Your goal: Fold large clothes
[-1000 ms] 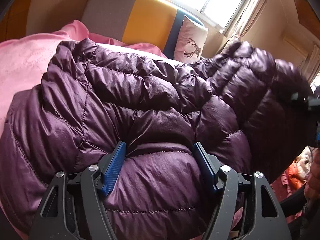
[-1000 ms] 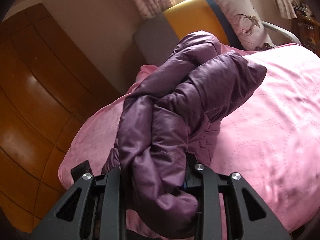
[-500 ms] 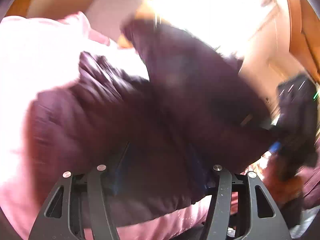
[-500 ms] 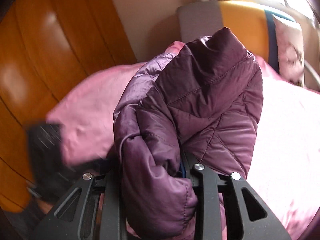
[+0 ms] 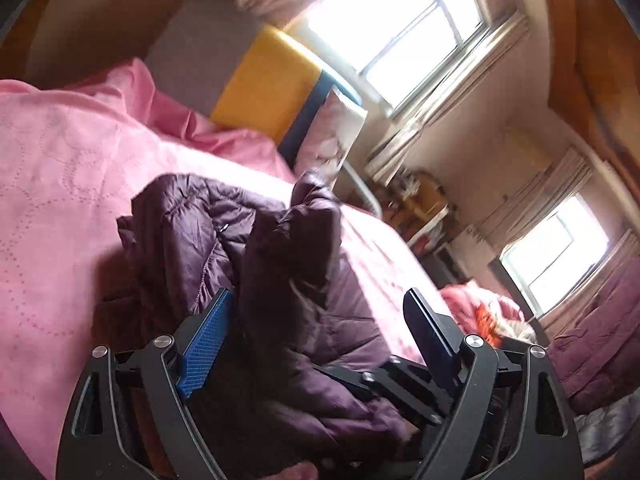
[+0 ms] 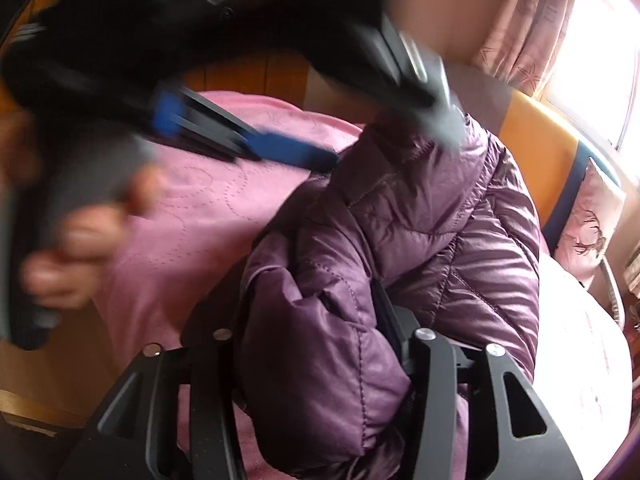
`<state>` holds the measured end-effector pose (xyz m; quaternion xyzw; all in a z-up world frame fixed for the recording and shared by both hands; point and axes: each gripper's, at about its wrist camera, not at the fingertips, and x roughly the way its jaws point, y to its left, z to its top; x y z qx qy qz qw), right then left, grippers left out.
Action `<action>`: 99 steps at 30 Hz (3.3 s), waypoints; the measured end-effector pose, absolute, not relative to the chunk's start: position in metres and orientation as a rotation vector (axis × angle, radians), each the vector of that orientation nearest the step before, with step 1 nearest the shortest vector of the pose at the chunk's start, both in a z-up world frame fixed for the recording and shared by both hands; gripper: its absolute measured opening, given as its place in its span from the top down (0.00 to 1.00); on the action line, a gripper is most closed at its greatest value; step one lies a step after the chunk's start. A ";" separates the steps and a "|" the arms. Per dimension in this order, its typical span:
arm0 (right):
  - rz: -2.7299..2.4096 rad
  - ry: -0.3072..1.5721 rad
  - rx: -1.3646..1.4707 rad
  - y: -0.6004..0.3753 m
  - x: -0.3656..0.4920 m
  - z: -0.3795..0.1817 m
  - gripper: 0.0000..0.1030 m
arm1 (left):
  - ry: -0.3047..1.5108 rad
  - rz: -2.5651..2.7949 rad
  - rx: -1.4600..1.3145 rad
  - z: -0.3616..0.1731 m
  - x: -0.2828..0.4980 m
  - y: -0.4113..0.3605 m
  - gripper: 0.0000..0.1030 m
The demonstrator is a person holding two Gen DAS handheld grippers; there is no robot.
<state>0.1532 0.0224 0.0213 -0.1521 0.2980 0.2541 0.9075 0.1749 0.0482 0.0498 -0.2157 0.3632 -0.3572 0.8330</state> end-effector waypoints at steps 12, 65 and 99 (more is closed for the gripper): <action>0.785 0.655 0.214 -0.127 0.151 0.053 0.24 | 0.953 -0.745 -0.360 0.034 0.220 0.025 0.84; 0.529 0.880 0.367 -0.121 0.332 0.000 0.02 | 0.898 -0.346 -0.261 -0.041 0.193 0.080 0.60; 0.421 0.748 0.733 -0.410 0.280 -0.050 0.44 | 0.875 -0.791 -0.203 -0.001 0.295 -0.158 0.59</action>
